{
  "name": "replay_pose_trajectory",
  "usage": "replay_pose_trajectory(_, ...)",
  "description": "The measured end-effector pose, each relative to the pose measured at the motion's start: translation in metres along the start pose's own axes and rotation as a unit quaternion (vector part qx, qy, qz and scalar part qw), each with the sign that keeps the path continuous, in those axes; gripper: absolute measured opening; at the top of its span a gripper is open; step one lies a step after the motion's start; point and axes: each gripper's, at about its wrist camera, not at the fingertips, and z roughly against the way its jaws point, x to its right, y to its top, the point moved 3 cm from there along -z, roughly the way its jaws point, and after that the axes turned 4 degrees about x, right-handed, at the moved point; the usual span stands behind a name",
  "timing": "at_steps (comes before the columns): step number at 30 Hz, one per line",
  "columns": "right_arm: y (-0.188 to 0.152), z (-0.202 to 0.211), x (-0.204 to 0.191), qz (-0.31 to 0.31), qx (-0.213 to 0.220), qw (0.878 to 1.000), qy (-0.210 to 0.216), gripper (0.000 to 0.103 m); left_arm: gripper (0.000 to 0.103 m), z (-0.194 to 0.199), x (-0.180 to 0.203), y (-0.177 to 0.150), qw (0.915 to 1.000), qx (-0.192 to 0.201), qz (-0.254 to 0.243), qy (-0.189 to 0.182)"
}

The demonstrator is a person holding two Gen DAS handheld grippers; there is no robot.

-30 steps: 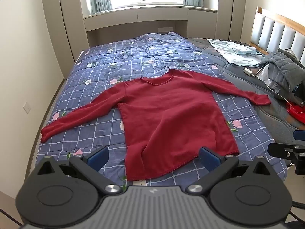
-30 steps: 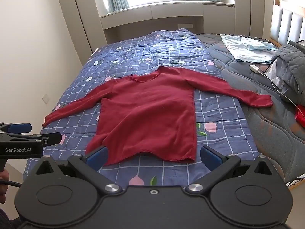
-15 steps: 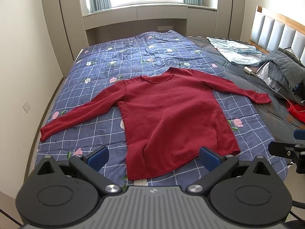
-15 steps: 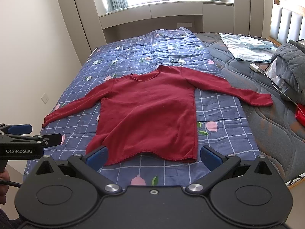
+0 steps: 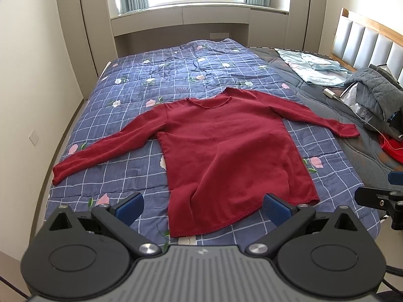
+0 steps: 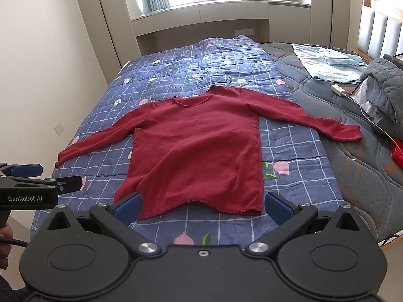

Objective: Fold small clothes

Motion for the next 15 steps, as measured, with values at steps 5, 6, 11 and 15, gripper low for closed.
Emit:
replay_pose_trajectory(5, -0.002, -0.009, -0.003, -0.001, -0.006, 1.000, -0.004, 0.103, 0.103, -0.003, 0.000, 0.003, 1.0000, -0.006, 0.001, -0.003)
replay_pose_trajectory(6, 0.000, -0.009, -0.003, -0.001, -0.008, 1.000, -0.004, 0.103, 0.103, -0.004, 0.001, 0.003, 1.0000, -0.007, 0.001, -0.004)
replay_pose_trajectory(11, 0.002, -0.014, 0.002, -0.006, -0.014, 1.000, -0.005, 0.103, 0.103, -0.009, 0.000, 0.005, 0.9998, -0.015, 0.000, -0.009)
replay_pose_trajectory(15, 0.005, -0.015, 0.001, -0.007, -0.022, 1.000, -0.006, 0.103, 0.103, -0.014, 0.001, 0.005, 0.9997, -0.023, -0.001, -0.011)
